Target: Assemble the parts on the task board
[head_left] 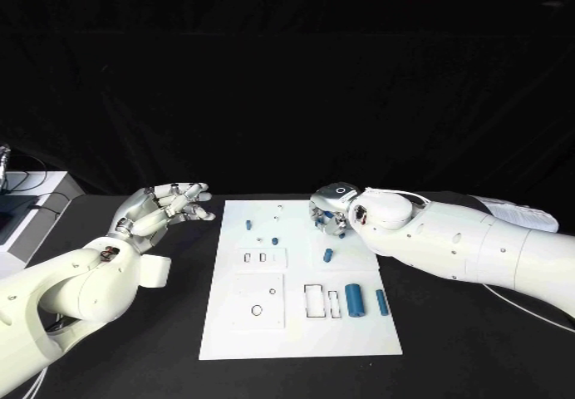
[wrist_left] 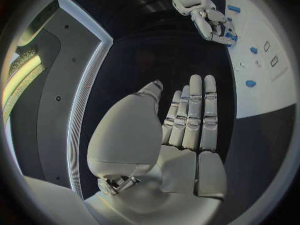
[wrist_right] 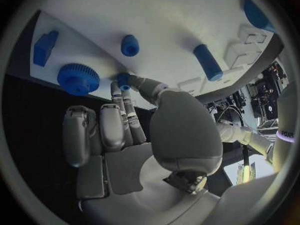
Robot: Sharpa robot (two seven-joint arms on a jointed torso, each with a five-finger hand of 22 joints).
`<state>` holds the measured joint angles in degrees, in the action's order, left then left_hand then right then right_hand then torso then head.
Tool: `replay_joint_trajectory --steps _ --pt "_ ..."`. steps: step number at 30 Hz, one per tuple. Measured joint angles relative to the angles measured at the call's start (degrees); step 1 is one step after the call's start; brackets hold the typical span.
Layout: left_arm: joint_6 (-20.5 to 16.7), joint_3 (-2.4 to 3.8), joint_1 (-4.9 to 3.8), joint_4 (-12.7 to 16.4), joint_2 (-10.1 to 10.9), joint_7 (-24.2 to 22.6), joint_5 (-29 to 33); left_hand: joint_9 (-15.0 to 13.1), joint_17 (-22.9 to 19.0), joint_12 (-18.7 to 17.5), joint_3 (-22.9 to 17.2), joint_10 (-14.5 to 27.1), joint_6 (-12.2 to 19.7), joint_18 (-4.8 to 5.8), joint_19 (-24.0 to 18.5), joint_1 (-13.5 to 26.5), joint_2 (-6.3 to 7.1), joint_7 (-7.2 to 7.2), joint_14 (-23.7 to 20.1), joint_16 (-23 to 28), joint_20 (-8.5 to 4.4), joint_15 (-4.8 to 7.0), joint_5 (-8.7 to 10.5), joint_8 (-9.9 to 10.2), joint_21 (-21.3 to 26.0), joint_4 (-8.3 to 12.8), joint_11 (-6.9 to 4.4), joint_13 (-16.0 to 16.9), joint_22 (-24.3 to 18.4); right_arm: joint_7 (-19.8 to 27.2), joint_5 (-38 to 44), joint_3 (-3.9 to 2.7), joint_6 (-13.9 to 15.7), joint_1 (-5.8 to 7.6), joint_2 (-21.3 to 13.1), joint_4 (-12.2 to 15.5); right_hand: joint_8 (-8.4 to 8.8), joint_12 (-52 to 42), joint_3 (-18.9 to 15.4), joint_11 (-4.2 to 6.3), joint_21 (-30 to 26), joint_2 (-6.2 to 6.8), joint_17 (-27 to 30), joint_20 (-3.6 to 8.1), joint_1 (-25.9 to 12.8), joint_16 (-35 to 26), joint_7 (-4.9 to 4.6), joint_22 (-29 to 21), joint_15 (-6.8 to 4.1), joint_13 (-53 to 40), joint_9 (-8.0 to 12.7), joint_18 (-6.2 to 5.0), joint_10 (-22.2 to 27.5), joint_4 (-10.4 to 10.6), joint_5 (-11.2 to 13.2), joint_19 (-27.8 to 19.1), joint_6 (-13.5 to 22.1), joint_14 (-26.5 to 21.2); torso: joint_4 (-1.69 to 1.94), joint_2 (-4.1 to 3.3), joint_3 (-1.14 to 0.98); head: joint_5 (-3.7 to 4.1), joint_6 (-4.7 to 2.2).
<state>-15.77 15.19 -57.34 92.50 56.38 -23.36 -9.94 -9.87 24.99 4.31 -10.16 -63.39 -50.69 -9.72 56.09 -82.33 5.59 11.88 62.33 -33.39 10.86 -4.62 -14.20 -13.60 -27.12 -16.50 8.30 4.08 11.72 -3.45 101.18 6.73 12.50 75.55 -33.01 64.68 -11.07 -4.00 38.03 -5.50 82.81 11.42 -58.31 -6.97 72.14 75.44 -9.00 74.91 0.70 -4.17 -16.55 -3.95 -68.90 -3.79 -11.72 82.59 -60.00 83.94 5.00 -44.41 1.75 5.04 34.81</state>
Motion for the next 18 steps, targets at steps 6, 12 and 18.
replay_joint_trajectory --steps 6,12,18 --pt "0.0 0.01 0.00 -0.1 0.0 -0.1 0.0 0.0 0.0 0.0 0.0 0.0 0.0 0.00 0.0 0.0 0.00 0.00 0.0 0.0 0.00 0.00 0.00 0.0 0.0 0.0 0.00 0.0 0.0 0.0 0.1 0.02 1.2 -0.05 -0.2 0.5 -0.64 0.0 0.7 -0.38 0.2 -0.71 0.1 0.24 0.7 0.2 0.38 0.0 -0.25 -0.3 -0.8 0.00 -0.8 -0.3 0.3 0.2 -0.5 0.2 0.03 -0.18 -0.01 -0.01 -0.19" --pt "0.0 0.02 0.02 -0.3 0.0 -0.1 0.0 0.0 0.1 0.0 -0.1 0.0 0.0 0.00 0.0 0.0 0.00 0.00 -0.2 0.0 0.00 -0.20 0.00 0.0 -0.2 0.1 0.00 0.0 0.1 -0.4 0.4 0.09 3.0 -0.25 -0.4 1.6 -1.33 0.2 1.0 -0.78 0.5 -1.47 0.1 0.79 1.5 0.2 0.59 0.0 -0.40 -0.4 -1.8 0.63 -1.1 -0.6 2.5 0.4 -1.0 0.0 0.09 -0.31 0.00 -0.01 -0.50" --pt "0.0 0.02 0.02 -0.5 -0.1 -0.1 0.0 0.0 0.1 0.0 -0.1 0.0 0.0 0.00 0.0 0.0 0.00 0.00 -0.2 0.0 0.00 -0.20 0.00 0.0 -0.2 0.1 0.00 0.0 0.1 -1.3 0.7 -0.15 5.4 -0.26 0.0 2.4 -1.34 0.4 1.1 -0.77 0.5 -1.43 0.0 0.83 1.9 0.5 0.66 0.0 -0.39 -0.4 -2.2 0.63 -1.1 -0.8 3.6 0.4 -1.1 0.0 0.13 -0.43 0.03 -0.05 -0.96"
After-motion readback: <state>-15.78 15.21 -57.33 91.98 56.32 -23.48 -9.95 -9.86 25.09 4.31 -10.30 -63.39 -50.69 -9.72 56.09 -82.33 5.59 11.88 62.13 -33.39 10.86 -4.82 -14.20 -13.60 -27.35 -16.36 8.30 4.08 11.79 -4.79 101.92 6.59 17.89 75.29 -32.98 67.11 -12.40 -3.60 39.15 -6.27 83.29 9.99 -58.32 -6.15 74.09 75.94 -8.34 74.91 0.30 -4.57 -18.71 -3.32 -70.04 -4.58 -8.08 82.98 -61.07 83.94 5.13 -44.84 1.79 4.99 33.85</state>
